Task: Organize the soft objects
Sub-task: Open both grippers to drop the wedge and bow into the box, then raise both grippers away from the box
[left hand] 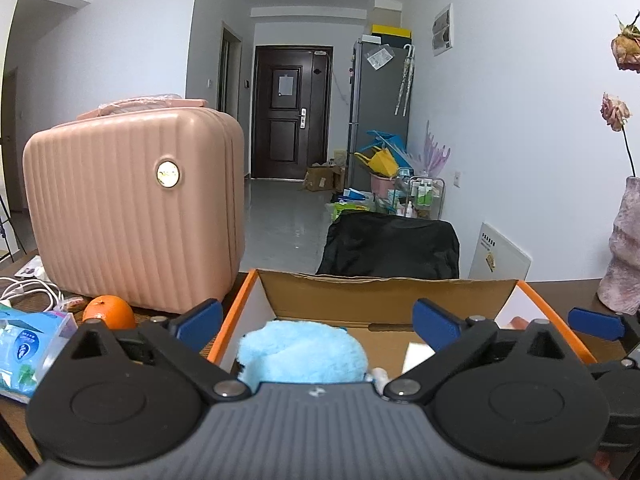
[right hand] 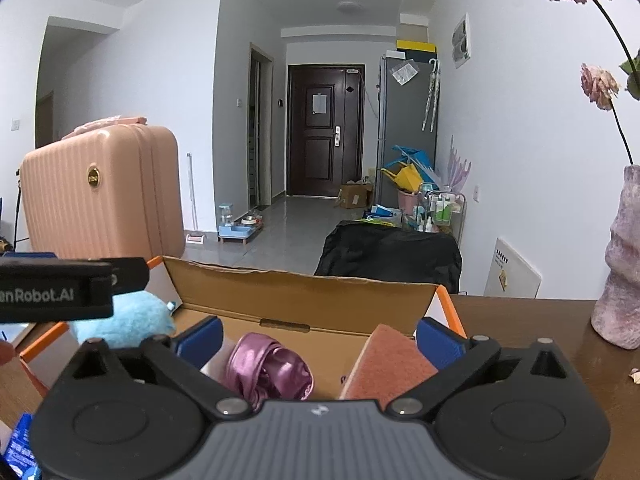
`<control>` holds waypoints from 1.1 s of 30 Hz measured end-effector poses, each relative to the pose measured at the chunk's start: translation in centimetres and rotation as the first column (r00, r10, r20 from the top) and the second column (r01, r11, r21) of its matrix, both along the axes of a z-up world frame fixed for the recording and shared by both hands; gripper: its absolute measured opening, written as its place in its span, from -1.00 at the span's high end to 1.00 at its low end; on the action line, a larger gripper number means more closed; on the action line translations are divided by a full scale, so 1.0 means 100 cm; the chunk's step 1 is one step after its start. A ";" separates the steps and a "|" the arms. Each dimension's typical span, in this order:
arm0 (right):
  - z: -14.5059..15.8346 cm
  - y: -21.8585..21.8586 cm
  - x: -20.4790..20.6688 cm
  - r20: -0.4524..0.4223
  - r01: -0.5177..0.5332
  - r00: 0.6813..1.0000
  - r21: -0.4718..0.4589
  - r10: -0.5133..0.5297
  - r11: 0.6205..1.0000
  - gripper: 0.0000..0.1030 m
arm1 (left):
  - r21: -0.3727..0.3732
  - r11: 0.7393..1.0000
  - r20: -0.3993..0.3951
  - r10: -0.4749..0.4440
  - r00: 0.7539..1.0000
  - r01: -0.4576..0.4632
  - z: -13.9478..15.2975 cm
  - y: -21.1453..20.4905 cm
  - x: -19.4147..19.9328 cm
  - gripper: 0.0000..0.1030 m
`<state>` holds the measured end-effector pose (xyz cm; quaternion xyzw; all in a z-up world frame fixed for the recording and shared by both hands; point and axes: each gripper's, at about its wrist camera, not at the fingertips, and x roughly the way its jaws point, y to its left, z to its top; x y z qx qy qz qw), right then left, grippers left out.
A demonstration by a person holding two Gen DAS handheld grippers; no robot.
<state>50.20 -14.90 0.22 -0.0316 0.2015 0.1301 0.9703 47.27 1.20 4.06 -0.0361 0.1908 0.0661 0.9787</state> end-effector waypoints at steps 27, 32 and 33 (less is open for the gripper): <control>0.014 -0.019 -0.050 0.045 -0.043 0.998 -0.028 0.044 0.999 -1.00 | -0.018 1.000 0.013 -0.006 1.000 0.006 0.008 0.020 -0.044 -1.00; 0.017 -0.022 -0.069 0.063 -0.053 0.997 -0.032 0.055 0.998 -1.00 | -0.007 1.000 0.017 -0.020 1.000 0.020 0.007 0.020 -0.063 -1.00; 0.017 -0.023 -0.073 0.065 -0.055 0.996 -0.033 0.057 0.998 -1.00 | -0.005 1.000 0.018 -0.023 1.000 0.023 0.007 0.020 -0.067 -1.00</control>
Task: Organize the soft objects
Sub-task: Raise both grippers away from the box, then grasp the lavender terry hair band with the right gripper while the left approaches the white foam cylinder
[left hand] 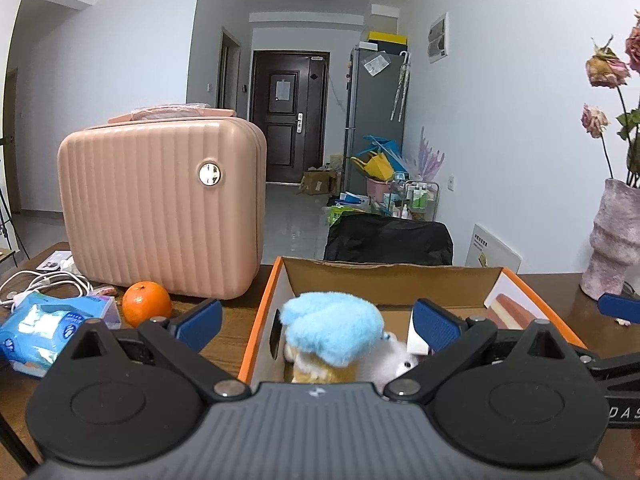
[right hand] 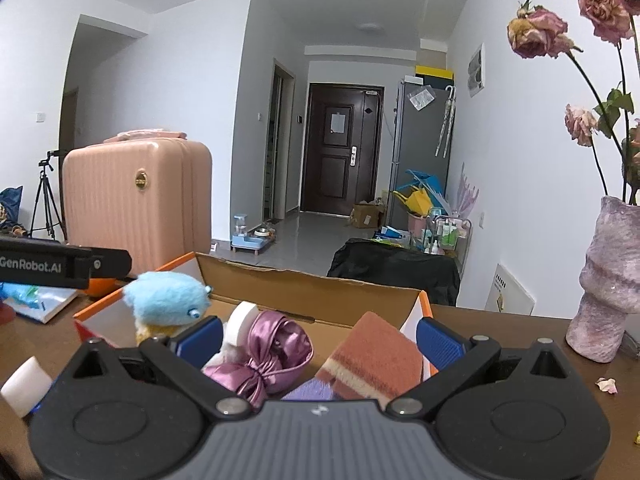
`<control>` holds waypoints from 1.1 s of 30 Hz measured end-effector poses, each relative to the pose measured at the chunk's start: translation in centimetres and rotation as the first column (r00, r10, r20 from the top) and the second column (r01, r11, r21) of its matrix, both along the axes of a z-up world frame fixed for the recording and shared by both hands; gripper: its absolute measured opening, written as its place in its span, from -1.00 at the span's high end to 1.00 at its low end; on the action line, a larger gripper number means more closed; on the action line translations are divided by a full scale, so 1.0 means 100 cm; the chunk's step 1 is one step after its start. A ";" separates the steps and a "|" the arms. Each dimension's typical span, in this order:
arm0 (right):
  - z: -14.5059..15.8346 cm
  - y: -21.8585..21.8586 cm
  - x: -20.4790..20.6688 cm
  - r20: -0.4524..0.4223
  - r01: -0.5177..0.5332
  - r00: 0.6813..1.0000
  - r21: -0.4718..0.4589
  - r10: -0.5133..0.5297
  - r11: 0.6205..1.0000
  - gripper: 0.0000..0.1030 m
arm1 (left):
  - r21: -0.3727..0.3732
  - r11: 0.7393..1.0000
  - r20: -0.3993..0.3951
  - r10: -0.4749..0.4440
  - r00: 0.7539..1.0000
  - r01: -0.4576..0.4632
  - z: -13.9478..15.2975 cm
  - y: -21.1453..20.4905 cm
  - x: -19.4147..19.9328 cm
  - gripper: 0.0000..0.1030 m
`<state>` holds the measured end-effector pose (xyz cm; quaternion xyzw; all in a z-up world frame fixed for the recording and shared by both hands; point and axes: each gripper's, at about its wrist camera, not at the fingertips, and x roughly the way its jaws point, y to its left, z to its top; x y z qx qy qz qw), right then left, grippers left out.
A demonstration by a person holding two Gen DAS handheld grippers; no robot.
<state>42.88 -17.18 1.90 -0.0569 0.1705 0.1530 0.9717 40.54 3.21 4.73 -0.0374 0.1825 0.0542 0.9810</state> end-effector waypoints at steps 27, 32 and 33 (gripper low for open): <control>-0.013 -0.013 -0.093 -0.029 -0.040 0.999 -0.039 0.039 0.998 -1.00 | 0.010 0.997 -0.062 -0.070 0.996 0.070 -0.019 0.005 -0.085 -1.00; -0.018 -0.015 -0.105 -0.050 -0.039 0.998 -0.052 0.036 0.998 -1.00 | 0.013 0.997 -0.084 -0.069 0.994 0.071 -0.025 0.008 -0.099 -1.00; -0.019 -0.015 -0.108 -0.054 -0.040 0.998 -0.052 0.037 0.998 -1.00 | 0.013 0.998 -0.089 -0.068 0.994 0.069 -0.026 0.008 -0.102 -1.00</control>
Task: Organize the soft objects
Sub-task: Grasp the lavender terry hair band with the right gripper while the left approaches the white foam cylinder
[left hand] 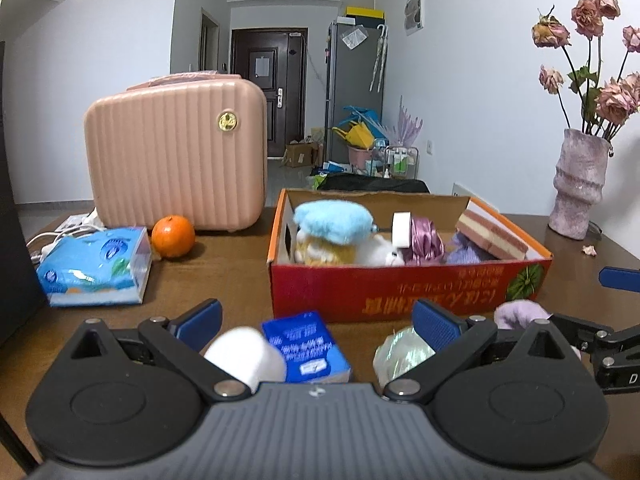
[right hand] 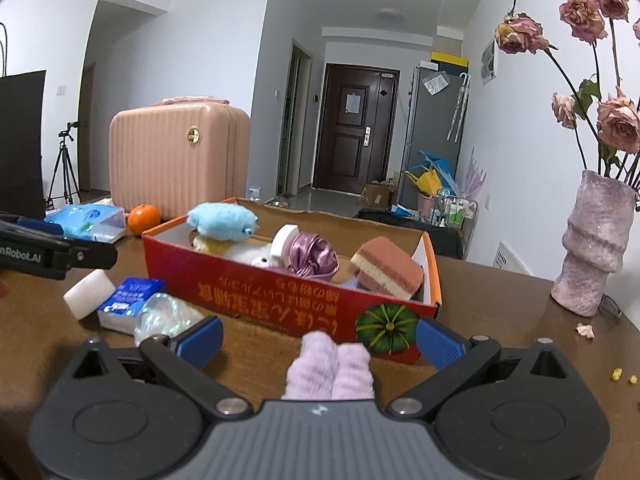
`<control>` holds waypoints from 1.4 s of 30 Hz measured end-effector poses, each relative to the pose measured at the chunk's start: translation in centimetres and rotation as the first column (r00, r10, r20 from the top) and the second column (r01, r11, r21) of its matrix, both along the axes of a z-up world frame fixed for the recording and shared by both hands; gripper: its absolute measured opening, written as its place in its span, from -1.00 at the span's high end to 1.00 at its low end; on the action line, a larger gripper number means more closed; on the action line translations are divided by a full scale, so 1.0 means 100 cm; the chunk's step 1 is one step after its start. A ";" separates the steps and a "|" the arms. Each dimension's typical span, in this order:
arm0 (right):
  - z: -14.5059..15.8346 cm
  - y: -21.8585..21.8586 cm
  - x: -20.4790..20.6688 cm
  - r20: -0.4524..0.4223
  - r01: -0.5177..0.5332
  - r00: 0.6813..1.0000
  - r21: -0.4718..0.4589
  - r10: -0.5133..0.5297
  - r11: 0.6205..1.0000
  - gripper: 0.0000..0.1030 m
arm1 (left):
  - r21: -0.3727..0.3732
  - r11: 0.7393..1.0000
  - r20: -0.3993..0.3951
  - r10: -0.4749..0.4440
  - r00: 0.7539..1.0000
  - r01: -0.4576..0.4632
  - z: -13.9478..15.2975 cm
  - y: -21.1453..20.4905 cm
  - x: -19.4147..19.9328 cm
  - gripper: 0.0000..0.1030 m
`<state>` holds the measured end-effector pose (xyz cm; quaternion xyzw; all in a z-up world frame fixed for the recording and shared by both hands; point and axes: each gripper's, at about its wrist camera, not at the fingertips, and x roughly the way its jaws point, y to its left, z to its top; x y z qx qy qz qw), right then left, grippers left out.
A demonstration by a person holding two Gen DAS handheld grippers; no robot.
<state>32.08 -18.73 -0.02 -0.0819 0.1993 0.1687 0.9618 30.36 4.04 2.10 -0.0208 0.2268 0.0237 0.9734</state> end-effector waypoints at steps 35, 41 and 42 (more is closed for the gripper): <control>-0.042 -0.007 0.018 -0.169 0.152 0.974 0.012 -0.148 0.988 -0.90 | -0.022 0.998 -0.095 0.057 0.994 -0.060 -0.021 0.016 -0.035 -1.00; -0.049 -0.004 0.036 -0.215 0.172 0.962 0.010 -0.166 0.985 -0.64 | -0.025 0.998 -0.103 0.063 0.993 -0.066 -0.023 0.017 -0.033 -1.00; -0.051 -0.005 0.038 -0.222 0.179 0.960 0.011 -0.172 0.984 -0.61 | -0.026 0.997 -0.106 0.063 0.992 -0.066 -0.024 0.018 -0.033 -1.00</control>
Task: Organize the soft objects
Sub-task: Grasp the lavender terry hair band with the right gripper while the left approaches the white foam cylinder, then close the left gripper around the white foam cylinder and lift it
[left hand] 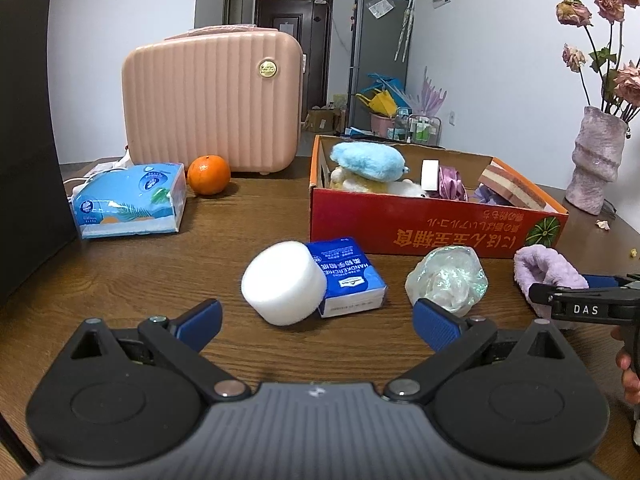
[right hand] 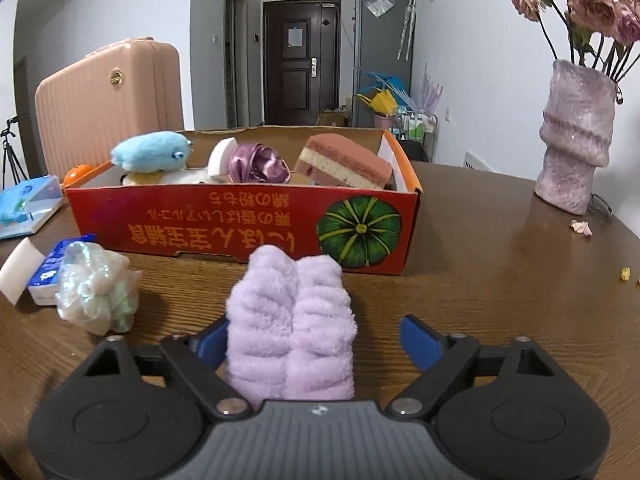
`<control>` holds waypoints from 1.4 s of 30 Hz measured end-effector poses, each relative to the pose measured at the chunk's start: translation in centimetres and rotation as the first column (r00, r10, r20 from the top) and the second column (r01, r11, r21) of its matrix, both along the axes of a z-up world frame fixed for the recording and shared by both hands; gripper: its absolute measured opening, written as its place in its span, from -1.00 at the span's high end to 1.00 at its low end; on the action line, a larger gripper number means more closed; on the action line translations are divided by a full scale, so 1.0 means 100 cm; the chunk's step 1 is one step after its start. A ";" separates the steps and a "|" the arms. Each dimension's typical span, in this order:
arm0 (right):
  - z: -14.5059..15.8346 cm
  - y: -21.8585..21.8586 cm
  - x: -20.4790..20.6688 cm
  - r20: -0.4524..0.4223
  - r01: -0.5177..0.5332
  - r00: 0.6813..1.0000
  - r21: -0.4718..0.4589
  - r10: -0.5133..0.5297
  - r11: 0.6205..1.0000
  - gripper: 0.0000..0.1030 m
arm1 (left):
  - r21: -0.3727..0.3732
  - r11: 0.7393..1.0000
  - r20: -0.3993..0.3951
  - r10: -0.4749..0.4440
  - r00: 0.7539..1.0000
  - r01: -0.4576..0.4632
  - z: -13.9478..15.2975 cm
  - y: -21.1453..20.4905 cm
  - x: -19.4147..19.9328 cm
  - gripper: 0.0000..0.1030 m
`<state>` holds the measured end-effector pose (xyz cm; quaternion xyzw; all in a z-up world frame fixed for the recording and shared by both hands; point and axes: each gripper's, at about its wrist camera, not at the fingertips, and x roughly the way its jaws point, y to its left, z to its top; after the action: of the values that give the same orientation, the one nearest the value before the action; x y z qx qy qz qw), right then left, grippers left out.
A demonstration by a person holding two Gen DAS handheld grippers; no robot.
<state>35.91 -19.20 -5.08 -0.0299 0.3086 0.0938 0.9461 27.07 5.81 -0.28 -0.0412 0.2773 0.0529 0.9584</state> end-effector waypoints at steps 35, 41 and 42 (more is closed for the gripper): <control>0.017 -0.003 -0.033 0.133 -0.024 0.991 0.062 0.016 0.998 0.37 | -0.038 0.997 -0.017 0.066 0.998 -0.067 -0.003 0.028 0.014 -1.00; 0.016 -0.003 -0.034 0.133 -0.019 0.991 0.058 0.011 0.998 0.37 | -0.036 0.994 -0.048 0.098 0.994 -0.099 -0.010 0.039 0.028 -1.00; 0.016 -0.003 -0.034 0.134 -0.018 0.991 0.058 0.010 0.998 0.37 | -0.047 0.994 -0.053 0.095 0.994 -0.098 -0.011 0.042 0.031 -1.00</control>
<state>32.46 -19.54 -3.51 -0.0103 0.2414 0.1074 0.9644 30.14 9.97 -1.36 -0.0769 0.3004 0.0934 0.9461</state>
